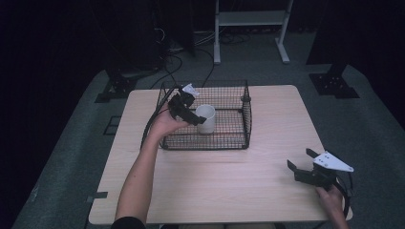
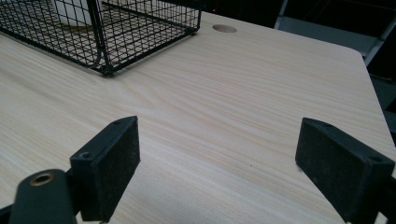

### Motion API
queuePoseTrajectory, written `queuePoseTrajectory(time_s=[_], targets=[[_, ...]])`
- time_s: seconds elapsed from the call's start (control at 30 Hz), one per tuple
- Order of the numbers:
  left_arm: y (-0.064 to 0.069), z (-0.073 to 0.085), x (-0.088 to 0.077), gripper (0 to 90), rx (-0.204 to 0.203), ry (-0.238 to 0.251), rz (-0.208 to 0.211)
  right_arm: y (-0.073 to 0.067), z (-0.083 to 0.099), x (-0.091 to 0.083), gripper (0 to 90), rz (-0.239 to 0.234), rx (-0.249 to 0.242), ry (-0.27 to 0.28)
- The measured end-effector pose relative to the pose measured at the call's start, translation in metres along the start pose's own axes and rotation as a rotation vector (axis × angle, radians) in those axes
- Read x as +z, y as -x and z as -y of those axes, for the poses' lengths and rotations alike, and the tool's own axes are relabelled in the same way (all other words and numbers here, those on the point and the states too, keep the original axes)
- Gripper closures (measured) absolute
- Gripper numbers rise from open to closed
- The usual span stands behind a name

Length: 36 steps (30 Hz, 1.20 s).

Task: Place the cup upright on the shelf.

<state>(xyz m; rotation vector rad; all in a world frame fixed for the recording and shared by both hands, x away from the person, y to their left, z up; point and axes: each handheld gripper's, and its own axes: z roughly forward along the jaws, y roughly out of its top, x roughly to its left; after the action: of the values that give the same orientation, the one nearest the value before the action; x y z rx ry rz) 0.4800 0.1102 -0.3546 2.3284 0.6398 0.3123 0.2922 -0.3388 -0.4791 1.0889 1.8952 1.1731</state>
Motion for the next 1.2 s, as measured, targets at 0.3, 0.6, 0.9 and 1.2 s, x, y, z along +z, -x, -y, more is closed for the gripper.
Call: queuePoseTrajectory(time_s=[0.3,0.6,0.9,1.2], targets=[[0.014,0.003,-0.016,5.8,0.021,0.042,-0.003,0.000,0.000,0.000,13.1,0.001,0.001,-0.001],[0.032,0.012,-0.031,5.8,0.044,0.093,-0.010,0.000,0.000,0.000,13.1,0.003,-0.002,-0.004],[0.043,0.021,-0.044,5.9,0.051,0.115,-0.016,0.000,0.000,0.000,13.0,0.003,-0.001,-0.004],[0.056,0.041,-0.054,5.9,0.048,0.145,-0.022,0.000,0.000,0.000,13.1,0.004,0.002,-0.004]])
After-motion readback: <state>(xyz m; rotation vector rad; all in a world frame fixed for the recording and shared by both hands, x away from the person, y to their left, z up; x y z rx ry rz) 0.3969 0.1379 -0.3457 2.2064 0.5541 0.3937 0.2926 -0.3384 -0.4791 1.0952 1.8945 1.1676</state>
